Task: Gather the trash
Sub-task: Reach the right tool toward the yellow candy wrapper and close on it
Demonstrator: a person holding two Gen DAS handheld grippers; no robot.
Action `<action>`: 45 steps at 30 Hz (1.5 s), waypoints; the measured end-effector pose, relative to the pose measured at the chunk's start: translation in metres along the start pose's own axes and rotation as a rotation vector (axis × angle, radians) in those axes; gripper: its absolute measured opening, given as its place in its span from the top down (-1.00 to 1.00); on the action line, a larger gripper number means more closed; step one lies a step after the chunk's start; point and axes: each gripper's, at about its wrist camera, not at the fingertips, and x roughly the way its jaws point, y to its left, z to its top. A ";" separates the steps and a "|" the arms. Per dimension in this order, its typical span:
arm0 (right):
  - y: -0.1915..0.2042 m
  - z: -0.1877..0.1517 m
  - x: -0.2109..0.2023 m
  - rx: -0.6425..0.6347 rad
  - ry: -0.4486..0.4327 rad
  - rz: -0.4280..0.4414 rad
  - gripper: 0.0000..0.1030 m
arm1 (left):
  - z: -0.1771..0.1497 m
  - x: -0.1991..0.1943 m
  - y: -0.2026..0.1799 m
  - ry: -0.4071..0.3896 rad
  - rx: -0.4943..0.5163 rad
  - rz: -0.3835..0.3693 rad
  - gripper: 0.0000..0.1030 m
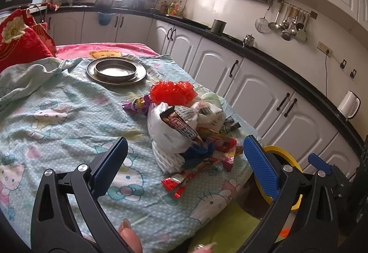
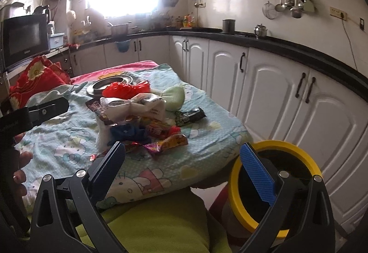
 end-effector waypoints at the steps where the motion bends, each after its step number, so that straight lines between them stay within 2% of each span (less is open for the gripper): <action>1: 0.000 0.001 0.004 0.001 0.007 0.006 -0.88 | 0.002 0.002 0.001 0.003 -0.001 0.006 -0.79; 12: -0.008 0.014 0.045 0.062 0.091 0.040 -0.88 | 0.024 0.039 0.008 0.064 -0.060 -0.006 -0.79; 20: -0.005 0.019 0.076 0.060 0.141 0.060 -0.88 | 0.026 0.064 0.018 0.119 -0.108 0.004 -0.79; 25: -0.005 0.020 0.097 0.063 0.174 0.062 -0.85 | 0.025 0.070 0.022 0.120 -0.118 0.005 -0.76; 27: -0.005 0.018 0.107 0.077 0.204 0.074 -0.77 | 0.025 0.072 0.024 0.121 -0.122 0.003 -0.65; 32: -0.007 0.012 0.131 0.116 0.293 0.105 -0.40 | 0.023 0.078 0.032 0.137 -0.152 -0.008 -0.51; 36: -0.006 0.008 0.144 0.141 0.333 0.121 -0.28 | 0.022 0.080 0.035 0.137 -0.176 -0.021 -0.35; 42: -0.008 -0.003 0.159 0.191 0.413 0.148 0.11 | 0.022 0.082 0.032 0.136 -0.178 -0.045 -0.17; 45: -0.007 -0.004 0.157 0.187 0.408 0.164 0.25 | 0.022 0.083 0.033 0.138 -0.186 -0.045 0.07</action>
